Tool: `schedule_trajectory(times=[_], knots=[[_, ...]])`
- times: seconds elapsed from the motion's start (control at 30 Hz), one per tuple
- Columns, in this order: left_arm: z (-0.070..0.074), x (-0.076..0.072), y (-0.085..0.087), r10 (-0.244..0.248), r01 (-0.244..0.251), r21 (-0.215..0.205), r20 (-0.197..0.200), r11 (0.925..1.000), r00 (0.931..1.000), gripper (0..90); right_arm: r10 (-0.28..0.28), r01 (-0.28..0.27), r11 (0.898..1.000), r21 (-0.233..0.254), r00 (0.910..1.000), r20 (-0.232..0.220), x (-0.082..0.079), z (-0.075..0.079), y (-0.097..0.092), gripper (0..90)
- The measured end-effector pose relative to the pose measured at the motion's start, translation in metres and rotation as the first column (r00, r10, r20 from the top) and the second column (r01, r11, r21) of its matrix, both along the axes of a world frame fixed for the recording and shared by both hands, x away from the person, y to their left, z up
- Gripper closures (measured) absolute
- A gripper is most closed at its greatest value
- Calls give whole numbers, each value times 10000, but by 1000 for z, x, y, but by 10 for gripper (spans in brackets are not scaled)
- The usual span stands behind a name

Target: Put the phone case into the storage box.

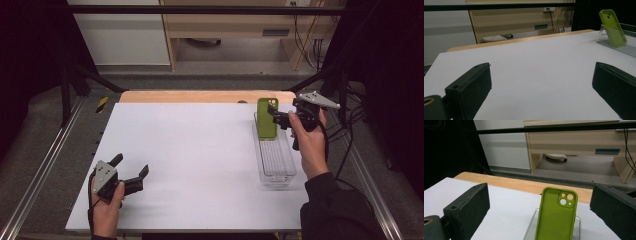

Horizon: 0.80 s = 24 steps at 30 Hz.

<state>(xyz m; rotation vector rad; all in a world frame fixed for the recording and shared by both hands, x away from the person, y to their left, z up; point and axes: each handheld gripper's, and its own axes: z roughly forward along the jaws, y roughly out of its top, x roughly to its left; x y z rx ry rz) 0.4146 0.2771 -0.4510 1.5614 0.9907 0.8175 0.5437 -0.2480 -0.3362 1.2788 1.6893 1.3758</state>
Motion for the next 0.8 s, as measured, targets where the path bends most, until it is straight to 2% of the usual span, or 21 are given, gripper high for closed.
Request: schedule_trajectory(times=[0.33,0.53,0.8], knots=[[1,-7,4,29,-30,106,53,9999,10000,18,-145,144,9999,41,9998,154,-10,5,-10,30],[2,-14,12,181,-181,-46,113,9998,9998,17,-193,191,9998,72,9994,293,-19,13,-17,29],[1,-15,14,183,-182,-97,127,9998,9998,16,-149,148,9999,10,9986,517,-30,20,-26,26]])
